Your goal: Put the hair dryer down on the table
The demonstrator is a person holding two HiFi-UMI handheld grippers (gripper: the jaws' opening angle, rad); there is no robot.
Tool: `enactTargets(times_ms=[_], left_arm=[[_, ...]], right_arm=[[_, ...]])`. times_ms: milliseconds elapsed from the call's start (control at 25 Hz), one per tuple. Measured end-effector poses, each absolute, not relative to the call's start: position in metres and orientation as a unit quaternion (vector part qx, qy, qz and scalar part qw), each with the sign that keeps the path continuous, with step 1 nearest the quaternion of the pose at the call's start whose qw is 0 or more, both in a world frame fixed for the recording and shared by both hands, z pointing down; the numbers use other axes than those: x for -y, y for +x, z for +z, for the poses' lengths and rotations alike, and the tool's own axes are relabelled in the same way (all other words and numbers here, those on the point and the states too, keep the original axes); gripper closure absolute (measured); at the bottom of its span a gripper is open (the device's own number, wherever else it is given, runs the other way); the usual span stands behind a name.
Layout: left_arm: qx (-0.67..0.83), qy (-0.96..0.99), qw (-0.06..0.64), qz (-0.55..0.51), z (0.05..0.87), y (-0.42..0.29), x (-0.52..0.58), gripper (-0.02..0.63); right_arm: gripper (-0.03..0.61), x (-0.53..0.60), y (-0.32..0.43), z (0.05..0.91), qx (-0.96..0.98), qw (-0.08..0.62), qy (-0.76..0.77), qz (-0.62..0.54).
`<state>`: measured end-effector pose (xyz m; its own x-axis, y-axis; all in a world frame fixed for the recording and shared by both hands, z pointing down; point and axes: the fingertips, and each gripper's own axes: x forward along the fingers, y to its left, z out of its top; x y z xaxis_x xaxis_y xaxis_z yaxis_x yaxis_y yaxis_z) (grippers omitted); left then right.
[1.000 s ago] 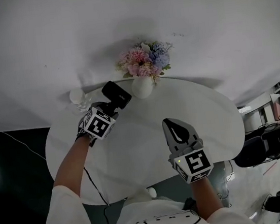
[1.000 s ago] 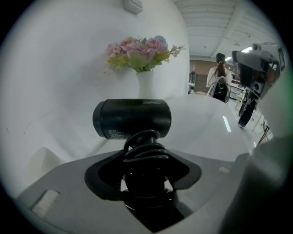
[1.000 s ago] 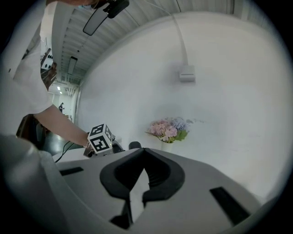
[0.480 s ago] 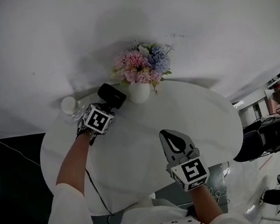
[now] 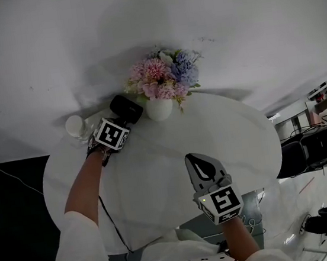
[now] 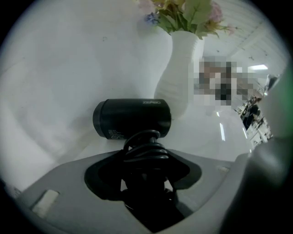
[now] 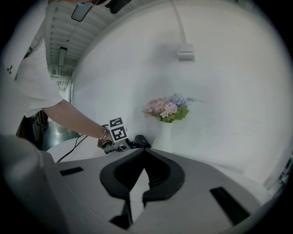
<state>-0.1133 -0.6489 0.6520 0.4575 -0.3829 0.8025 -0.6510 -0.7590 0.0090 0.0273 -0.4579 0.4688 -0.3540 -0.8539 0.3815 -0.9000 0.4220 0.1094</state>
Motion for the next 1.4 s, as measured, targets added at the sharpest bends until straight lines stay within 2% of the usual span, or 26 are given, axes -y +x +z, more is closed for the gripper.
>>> enactTargets(times_ms=[360,480,600,1000,1400], left_arm=[[0.299,0.848,0.174,0.401,0.654,-0.112,0.652,0.354],[0.295,0.853,0.176,0.393,0.652,-0.111,0.650,0.281],[0.299,0.850,0.163,0.401,0.650,-0.115,0.646,0.264],[0.333,0.853,0.091,0.392,0.605,-0.121,0.633,0.258],[0.387,0.853,0.065,0.343,0.527,-0.135,0.599,0.258]], right_arm=[[0.578,0.465,0.016,0.474,0.826,0.194,0.525,0.064],[0.580,0.464,0.012,0.475,0.829,0.195,0.520,0.061],[0.578,0.460,0.010,0.474,0.830,0.194,0.519,0.064],[0.578,0.471,0.003,0.458,0.841,0.168,0.513,0.039],[0.578,0.455,-0.003,0.418,0.854,0.136,0.502,0.001]])
